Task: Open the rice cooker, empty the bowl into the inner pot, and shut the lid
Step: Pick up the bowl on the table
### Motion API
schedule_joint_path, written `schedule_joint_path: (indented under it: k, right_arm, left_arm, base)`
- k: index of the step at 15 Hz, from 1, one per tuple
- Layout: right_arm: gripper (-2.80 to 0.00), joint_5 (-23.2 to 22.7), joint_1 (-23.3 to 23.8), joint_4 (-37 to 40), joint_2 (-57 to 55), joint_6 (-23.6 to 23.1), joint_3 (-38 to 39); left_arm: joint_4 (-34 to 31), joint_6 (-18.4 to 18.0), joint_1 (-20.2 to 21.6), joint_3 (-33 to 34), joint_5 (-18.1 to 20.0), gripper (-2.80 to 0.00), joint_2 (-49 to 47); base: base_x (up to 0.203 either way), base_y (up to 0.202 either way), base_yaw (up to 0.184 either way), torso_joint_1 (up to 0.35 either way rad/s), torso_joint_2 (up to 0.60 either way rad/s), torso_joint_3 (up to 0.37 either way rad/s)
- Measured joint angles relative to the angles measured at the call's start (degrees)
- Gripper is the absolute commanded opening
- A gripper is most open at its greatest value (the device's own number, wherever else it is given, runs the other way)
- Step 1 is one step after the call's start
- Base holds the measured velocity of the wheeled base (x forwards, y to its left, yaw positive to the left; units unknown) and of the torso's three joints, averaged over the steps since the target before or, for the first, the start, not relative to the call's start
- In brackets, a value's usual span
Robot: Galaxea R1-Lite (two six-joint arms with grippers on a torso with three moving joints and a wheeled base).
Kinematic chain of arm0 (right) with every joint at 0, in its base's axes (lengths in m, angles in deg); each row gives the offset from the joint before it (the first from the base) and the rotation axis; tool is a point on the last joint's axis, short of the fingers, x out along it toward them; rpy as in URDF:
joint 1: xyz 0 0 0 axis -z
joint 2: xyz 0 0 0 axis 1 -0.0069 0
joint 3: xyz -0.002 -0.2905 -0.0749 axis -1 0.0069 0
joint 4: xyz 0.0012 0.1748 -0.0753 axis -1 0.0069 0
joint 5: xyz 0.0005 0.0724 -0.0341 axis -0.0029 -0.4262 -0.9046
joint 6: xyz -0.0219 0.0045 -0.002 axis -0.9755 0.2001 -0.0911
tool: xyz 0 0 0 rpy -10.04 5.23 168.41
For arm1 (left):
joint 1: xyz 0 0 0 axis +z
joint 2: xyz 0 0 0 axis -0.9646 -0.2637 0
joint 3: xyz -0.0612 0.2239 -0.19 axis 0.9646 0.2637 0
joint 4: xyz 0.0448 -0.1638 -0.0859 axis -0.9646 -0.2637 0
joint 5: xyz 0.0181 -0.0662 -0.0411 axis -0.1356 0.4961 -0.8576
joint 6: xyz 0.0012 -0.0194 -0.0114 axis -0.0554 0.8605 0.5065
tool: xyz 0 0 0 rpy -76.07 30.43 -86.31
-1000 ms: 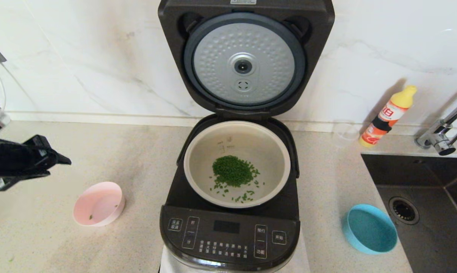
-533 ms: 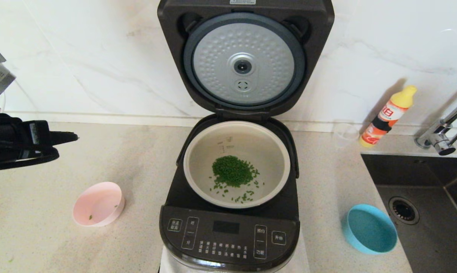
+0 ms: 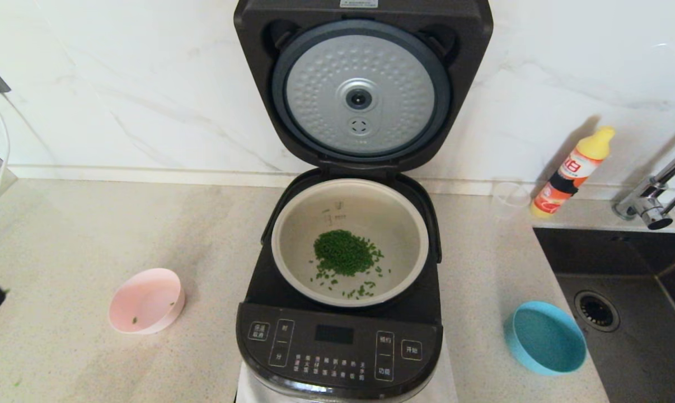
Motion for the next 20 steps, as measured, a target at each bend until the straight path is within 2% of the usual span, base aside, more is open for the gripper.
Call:
schedule_joint_path:
  k: [4,5,6,8,9,16,20]
  right_arm:
    - [-2.80,0.0,0.0,0.0,0.0,0.0,0.0]
    - [-2.80,0.0,0.0,0.0,0.0,0.0,0.0]
    - [-2.80,0.0,0.0,0.0,0.0,0.0,0.0]
    - [-2.80,0.0,0.0,0.0,0.0,0.0,0.0]
    - [-2.80,0.0,0.0,0.0,0.0,0.0,0.0]
    - [-2.80,0.1,0.0,0.3,0.0,-1.2,0.0]
    - [-2.80,0.3,-0.1,5.7,-0.4,-4.1,-1.7]
  left_arm:
    - [-7.5,-3.0,-1.8,14.4,0.3,-2.80,21.5]
    - [-8.3,-4.7,-2.0,18.7,-1.4,-2.80,25.0]
    - [-8.6,-5.7,-2.3,21.5,-4.6,-2.80,27.1]
    - [-8.9,-6.3,-2.5,26.2,-14.9,-2.80,29.8]
    - [-8.6,-6.3,-2.6,27.0,-17.2,-2.80,30.5]
    - [-8.4,-5.7,-2.7,28.1,-17.8,-2.80,31.7]
    - [-8.4,-5.7,-2.7,28.1,-17.9,-2.80,31.7]
  base:
    - [0.000,0.000,0.000,0.000,0.00,0.000]
    - [0.000,0.000,0.000,0.000,0.00,0.000]
    - [0.000,0.000,0.000,0.000,0.00,0.000]
    - [0.000,0.000,0.000,0.000,0.00,0.000]
    - [0.000,0.000,0.000,0.000,0.00,0.000]
    - [0.000,0.000,0.000,0.000,0.00,0.000]
    - [0.000,0.000,0.000,0.000,0.00,0.000]
